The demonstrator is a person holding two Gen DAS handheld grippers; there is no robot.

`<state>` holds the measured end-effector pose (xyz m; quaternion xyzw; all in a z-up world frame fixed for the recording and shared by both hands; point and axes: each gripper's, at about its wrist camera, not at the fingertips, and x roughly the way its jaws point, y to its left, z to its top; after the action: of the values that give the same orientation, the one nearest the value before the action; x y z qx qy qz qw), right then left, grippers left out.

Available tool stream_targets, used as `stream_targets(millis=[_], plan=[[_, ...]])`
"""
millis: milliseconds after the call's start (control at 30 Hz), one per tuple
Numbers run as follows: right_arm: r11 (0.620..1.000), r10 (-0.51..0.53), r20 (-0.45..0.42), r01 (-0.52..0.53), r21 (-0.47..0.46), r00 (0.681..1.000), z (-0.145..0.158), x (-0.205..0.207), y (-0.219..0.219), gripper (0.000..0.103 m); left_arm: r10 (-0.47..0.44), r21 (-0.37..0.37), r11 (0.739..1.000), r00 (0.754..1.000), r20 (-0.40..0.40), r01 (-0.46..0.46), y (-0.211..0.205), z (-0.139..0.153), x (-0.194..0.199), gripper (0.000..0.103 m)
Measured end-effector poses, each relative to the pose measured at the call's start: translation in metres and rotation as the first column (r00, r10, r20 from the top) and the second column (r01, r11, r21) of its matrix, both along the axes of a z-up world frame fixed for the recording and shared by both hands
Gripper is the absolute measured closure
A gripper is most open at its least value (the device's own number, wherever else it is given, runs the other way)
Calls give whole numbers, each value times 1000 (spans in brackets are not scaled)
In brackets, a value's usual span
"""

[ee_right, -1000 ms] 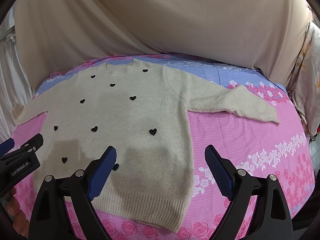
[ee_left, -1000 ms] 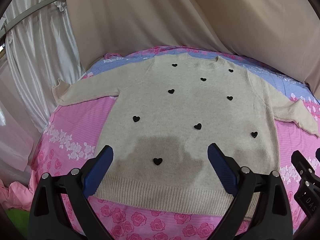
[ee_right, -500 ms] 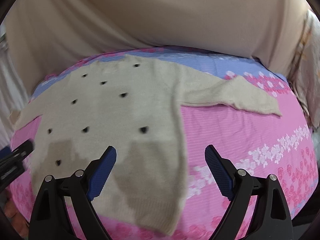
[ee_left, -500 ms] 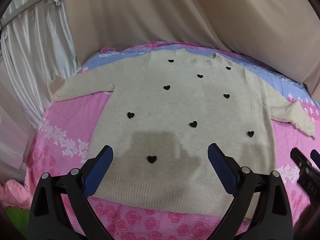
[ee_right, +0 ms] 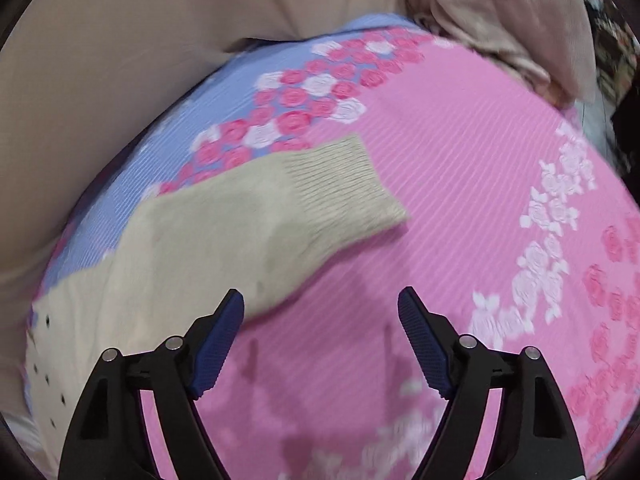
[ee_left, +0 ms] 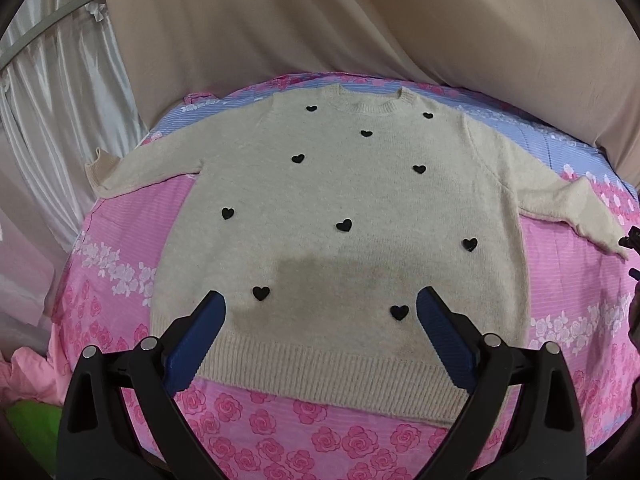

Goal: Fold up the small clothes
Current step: 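Grasp the sleeve cuff nearest the right gripper with the right gripper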

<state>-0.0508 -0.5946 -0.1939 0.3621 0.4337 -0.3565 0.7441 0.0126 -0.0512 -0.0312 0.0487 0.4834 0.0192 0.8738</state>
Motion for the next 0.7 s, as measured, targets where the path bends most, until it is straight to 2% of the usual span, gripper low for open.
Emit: stream_targets(millis=[67,100,167,200,233,267,300,367,467,533,633,700], plan=[[997,-36,14,36,64,999,-16,2,-19,40,16,11,1000,1000,-6,-16,-4,0,2,9],[996,-52,24,50,77,998,-21,3,-24,40,24,19,1000,1000,-9,-24,-5,1,3,9],[998,-43,52,41,49,998,-19,11,-32,42,36,33,999,999,-10,-36,-7,1,5,9],[999,-38,56,36,39,998,-19,15,-34,48,42,38,998,999,-11,-41,-8,1,7,9],[999,-28,71,26,37,997,-19,18,-34,56,44,42,998,999,-14,-44,-9,0,8,9],[998,-16,97,11,55,995,-20,21,-35,85,45,44,998,999,-16,-44,-10,0,9,9],[996,-11,126,0,85,992,-22,23,-38,94,44,46,998,999,-19,-43,-11,-1,11,9],[995,-24,179,6,100,984,-17,21,-41,95,35,48,998,999,-20,-34,-13,-1,12,9],[996,-16,307,-12,89,952,18,18,-34,96,20,45,999,1000,-10,-20,-13,1,13,9],[996,23,398,-55,68,917,54,22,-22,96,17,28,999,1000,-10,-17,-9,0,15,9],[985,146,518,-173,4,843,123,44,15,96,12,0,1000,1000,-17,-12,-3,-3,19,9],[958,253,583,-282,-43,772,171,70,53,96,4,-17,1000,1000,-20,-4,2,-5,21,9]])
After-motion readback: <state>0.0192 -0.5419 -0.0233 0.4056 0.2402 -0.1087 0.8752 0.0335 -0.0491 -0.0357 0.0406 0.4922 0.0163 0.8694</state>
